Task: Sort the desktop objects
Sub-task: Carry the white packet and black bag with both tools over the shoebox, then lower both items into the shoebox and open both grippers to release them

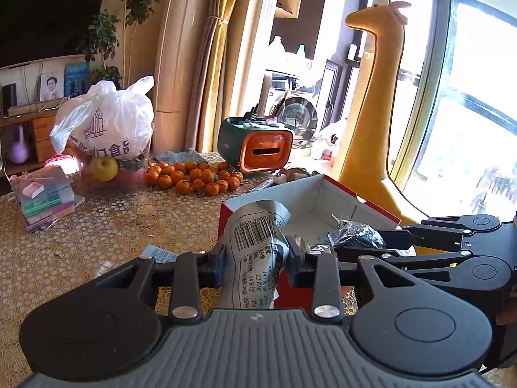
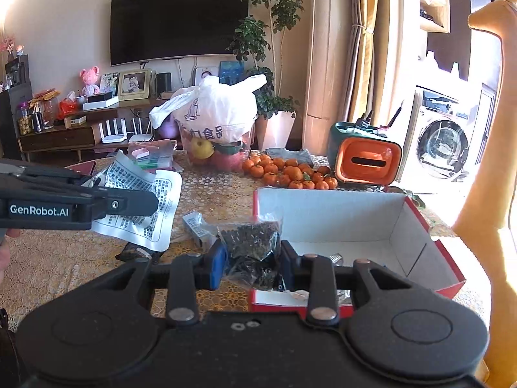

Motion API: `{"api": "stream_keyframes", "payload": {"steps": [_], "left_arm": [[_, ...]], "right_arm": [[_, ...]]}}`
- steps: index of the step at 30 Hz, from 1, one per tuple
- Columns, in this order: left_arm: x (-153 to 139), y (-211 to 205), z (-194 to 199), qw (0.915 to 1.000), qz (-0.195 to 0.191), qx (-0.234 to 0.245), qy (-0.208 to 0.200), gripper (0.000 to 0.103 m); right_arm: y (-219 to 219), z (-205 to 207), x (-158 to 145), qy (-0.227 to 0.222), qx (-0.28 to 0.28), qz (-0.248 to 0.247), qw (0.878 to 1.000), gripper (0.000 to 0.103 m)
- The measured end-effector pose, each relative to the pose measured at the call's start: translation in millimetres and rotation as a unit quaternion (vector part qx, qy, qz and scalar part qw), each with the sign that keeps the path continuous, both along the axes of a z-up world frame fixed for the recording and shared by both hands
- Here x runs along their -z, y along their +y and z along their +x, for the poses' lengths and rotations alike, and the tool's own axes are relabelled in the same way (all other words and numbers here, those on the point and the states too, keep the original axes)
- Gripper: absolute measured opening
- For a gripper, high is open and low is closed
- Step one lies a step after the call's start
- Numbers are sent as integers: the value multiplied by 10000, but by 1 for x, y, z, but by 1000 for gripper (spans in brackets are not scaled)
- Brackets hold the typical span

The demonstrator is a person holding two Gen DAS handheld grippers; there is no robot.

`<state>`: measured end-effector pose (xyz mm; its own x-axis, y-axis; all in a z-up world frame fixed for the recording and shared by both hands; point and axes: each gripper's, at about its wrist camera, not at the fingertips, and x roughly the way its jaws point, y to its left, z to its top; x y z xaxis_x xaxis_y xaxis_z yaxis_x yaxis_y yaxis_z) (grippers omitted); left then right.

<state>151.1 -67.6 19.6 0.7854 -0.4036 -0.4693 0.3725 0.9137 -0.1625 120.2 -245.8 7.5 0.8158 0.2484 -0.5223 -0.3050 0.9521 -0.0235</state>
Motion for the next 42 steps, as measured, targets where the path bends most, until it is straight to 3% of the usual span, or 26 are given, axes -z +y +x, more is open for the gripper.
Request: {"api": "stream_keyframes", "payload": {"steps": [20,42], "left_arm": [[8,-93,49,9978,254,570,209,33],[56,-150,130,9848,244,939,1443,33]], "right_arm": [[-82,30,9,-35,464,-125,9988,34],[-119,103,45,440,624,-485,9959,34]]}}
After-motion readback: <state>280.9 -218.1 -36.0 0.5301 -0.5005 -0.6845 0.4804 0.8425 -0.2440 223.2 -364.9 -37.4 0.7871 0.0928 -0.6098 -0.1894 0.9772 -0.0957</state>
